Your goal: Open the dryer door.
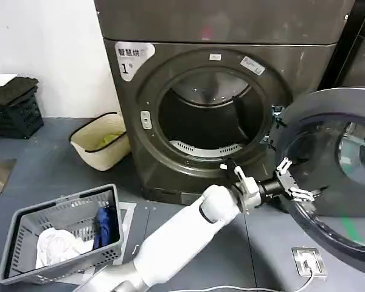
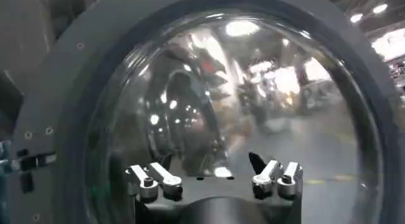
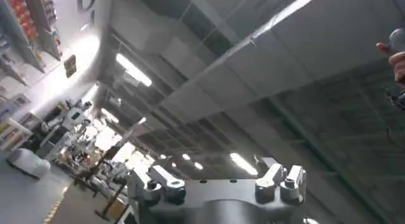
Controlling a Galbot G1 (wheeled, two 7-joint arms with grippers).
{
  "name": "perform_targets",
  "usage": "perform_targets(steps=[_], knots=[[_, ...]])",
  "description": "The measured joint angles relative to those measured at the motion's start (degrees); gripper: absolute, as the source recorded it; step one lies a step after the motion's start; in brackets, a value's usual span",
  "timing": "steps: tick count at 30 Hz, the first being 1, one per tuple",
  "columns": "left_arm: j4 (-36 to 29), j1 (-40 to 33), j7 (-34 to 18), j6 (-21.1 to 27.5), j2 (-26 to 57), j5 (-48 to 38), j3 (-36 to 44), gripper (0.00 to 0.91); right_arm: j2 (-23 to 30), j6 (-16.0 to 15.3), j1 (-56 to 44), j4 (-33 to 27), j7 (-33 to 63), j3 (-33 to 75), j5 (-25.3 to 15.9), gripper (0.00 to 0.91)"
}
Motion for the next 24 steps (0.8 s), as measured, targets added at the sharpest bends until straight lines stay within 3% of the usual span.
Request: perform_targets(steps=[14,24], knots=[[0.8,-0.9,0.0,1.6,0.0,-0.3,0.7,0.907,-0.6,-0.2,0.2,-0.3,0.1,-0.1,0.0,0.907],[-7.9,2.5,0.2,6.3,0.0,-5.1,2.6,0.907,-2.5,-0.5,0.7,-2.5,-0.1,-1.3,-0.4,0.907]])
